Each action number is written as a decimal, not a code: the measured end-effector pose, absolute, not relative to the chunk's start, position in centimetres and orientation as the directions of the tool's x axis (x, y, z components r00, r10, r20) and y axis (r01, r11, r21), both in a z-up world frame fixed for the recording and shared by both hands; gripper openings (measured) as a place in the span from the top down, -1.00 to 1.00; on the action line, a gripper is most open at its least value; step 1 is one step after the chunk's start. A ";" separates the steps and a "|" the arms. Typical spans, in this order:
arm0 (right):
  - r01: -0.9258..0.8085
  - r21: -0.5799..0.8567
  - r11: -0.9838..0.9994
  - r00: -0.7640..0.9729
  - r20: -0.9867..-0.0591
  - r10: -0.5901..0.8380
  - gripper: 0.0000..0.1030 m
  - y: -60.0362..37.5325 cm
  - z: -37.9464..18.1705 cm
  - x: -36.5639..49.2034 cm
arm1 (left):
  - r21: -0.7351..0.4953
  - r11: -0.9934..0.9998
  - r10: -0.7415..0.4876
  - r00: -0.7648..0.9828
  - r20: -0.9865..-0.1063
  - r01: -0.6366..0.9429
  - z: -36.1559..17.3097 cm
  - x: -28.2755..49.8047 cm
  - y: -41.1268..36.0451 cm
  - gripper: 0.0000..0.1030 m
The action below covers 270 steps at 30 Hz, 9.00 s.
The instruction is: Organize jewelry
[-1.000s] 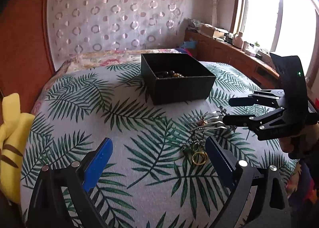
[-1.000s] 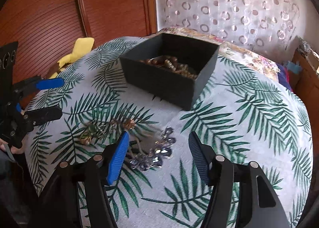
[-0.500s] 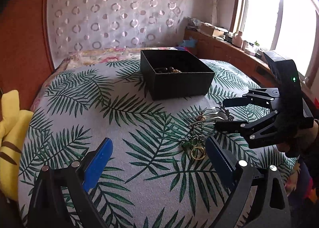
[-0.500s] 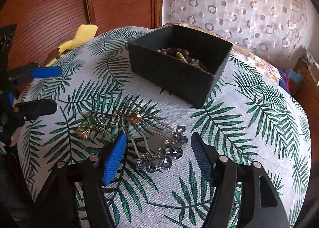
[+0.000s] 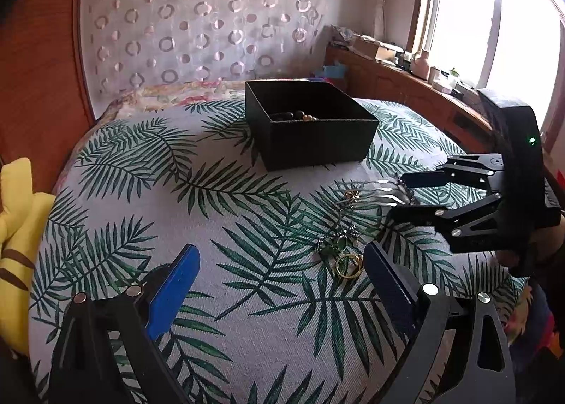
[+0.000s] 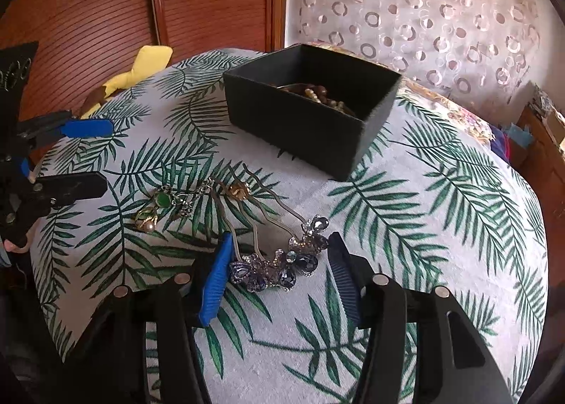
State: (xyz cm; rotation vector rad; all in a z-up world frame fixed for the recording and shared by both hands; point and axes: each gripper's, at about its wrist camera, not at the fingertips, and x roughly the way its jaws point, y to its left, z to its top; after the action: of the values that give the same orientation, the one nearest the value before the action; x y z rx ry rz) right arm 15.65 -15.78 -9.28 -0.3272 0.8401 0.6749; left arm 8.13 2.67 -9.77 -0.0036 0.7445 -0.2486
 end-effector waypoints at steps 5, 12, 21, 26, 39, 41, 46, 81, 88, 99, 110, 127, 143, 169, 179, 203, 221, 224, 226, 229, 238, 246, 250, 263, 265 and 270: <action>-0.648 -0.013 0.761 0.487 -0.776 0.401 -0.10 -16.9 -9.1 14.9 | -0.087 0.968 -0.232 0.696 -0.680 0.237 -10.0 8.2 2.2 -0.75; -0.629 -0.049 0.776 0.501 -0.789 0.356 -0.10 -18.9 -9.1 14.2 | -0.081 0.963 -0.240 0.676 -0.696 0.258 -10.4 8.3 1.6 -0.75; -0.602 -0.029 0.798 0.512 -0.781 0.358 -0.10 -20.4 -9.2 13.8 | -0.079 0.946 -0.274 0.642 -0.716 0.315 -10.6 7.9 0.0 -0.22; -0.597 -0.028 0.802 0.514 -0.781 0.355 -0.10 -20.5 -9.5 13.8 | -0.081 0.934 -0.293 0.616 -0.731 0.347 -10.9 7.9 -1.3 0.22; -0.593 -0.027 0.805 0.516 -0.780 0.354 -0.10 -20.5 -9.5 13.9 | -0.005 0.930 -0.245 0.608 -0.755 0.368 -11.8 8.7 -3.5 0.41; -0.593 -0.026 0.805 0.515 -0.780 0.354 -0.10 -20.6 -9.5 13.8 | 0.006 0.929 -0.238 0.610 -0.756 0.370 -11.8 8.7 -3.6 0.41; -0.593 -0.026 0.805 0.515 -0.780 0.355 -0.10 -20.6 -9.5 13.8 | 0.013 0.925 -0.242 0.614 -0.751 0.380 -11.8 8.4 -3.6 0.55; -0.551 -0.034 0.834 0.638 -0.661 0.395 -0.10 -15.6 -1.8 22.0 | -0.006 0.960 -0.219 0.740 -0.636 0.279 -4.8 18.3 -1.6 0.55; -0.546 -0.033 0.837 0.616 -0.694 0.374 -0.10 -14.5 -2.8 24.2 | 0.004 0.966 -0.191 0.730 -0.656 0.257 -5.5 21.1 -1.8 0.52; -0.554 0.019 0.832 0.593 -0.692 0.411 -0.11 -13.0 -3.7 26.2 | -0.011 0.978 -0.168 0.752 -0.637 0.210 -5.1 20.2 0.3 0.16; -0.555 0.025 0.831 0.602 -0.678 0.422 -0.32 -12.7 -3.3 26.4 | -0.013 0.980 -0.161 0.750 -0.641 0.199 -5.4 18.9 1.3 0.07; -0.656 0.077 0.751 0.483 -0.721 0.497 0.43 -13.6 -6.2 18.6 | -0.044 0.973 -0.197 0.718 -0.668 0.226 -8.6 12.9 2.3 -0.17; -0.674 0.125 0.728 0.394 -0.773 0.497 0.71 -10.9 -9.1 18.2 | -0.064 0.972 -0.209 0.698 -0.685 0.228 -9.7 11.3 2.5 -0.18; -0.629 0.100 0.771 0.469 -0.742 0.479 0.80 -16.8 -8.0 17.0 | -0.041 0.927 -0.278 0.608 -0.744 0.374 -11.0 10.7 -2.1 0.26; -0.628 0.102 0.771 0.473 -0.737 0.482 0.80 -17.0 -7.8 16.8 | 0.030 0.915 -0.239 0.601 -0.763 0.403 -11.4 11.0 -3.1 0.63; -0.656 0.086 0.750 0.538 -0.643 0.545 0.80 -15.9 -1.4 20.0 | -0.047 0.937 -0.309 0.755 -0.578 0.347 -2.2 15.4 -1.2 0.64; -0.616 0.115 0.780 0.548 -0.648 0.529 0.78 -14.0 -3.2 25.9 | -0.058 0.959 -0.256 0.755 -0.604 0.279 -3.4 22.5 -0.6 0.48; -0.617 0.143 0.774 0.535 -0.645 0.546 0.74 -14.0 -3.0 26.1 | -0.063 0.962 -0.250 0.760 -0.599 0.266 -3.4 22.1 -0.3 0.29; -0.609 0.142 0.781 0.545 -0.640 0.542 0.70 -14.2 -2.9 25.8 | -0.058 0.963 -0.244 0.765 -0.596 0.262 -3.4 21.6 -0.2 0.20; -0.600 0.153 0.785 0.551 -0.631 0.545 0.30 -14.5 -2.6 25.4 | -0.047 0.967 -0.229 0.777 -0.586 0.250 -3.4 20.5 -0.2 -0.07; -0.524 0.178 0.833 0.627 -0.581 0.518 -0.16 -16.9 -1.4 21.9 | -0.015 0.980 -0.175 0.817 -0.550 0.199 -3.3 16.1 0.1 -0.74; -0.433 0.144 0.890 0.727 -0.527 0.440 -0.84 -19.4 -1.0 16.7 | -0.005 0.990 -0.120 0.835 -0.536 0.139 -3.1 12.2 -0.2 -0.85; -0.405 0.132 0.905 0.765 -0.492 0.415 -0.96 -20.1 -0.7 14.0 | -0.009 0.994 -0.096 0.848 -0.521 0.107 -2.4 10.5 0.2 -0.85; -0.293 0.127 0.948 0.836 -0.447 0.318 -0.96 -21.7 0.4 9.4 | 0.002 0.999 -0.028 0.869 -0.494 0.033 -1.1 6.4 1.4 -0.85; -0.288 0.117 0.951 0.841 -0.443 0.309 -0.96 -21.5 0.5 9.2 | 0.000 1.000 -0.027 0.868 -0.496 0.031 -1.1 6.3 1.4 -0.85; -0.281 0.104 0.954 0.848 -0.438 0.298 -0.96 -21.3 0.4 8.7 | 0.002 1.000 -0.022 0.866 -0.500 0.026 -1.3 6.4 1.4 -0.85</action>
State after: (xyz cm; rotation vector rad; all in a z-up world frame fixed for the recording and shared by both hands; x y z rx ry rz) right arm 8.68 -21.26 0.38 0.0362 0.4677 0.3053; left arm 6.36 1.43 -1.28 0.0093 0.5235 -0.0253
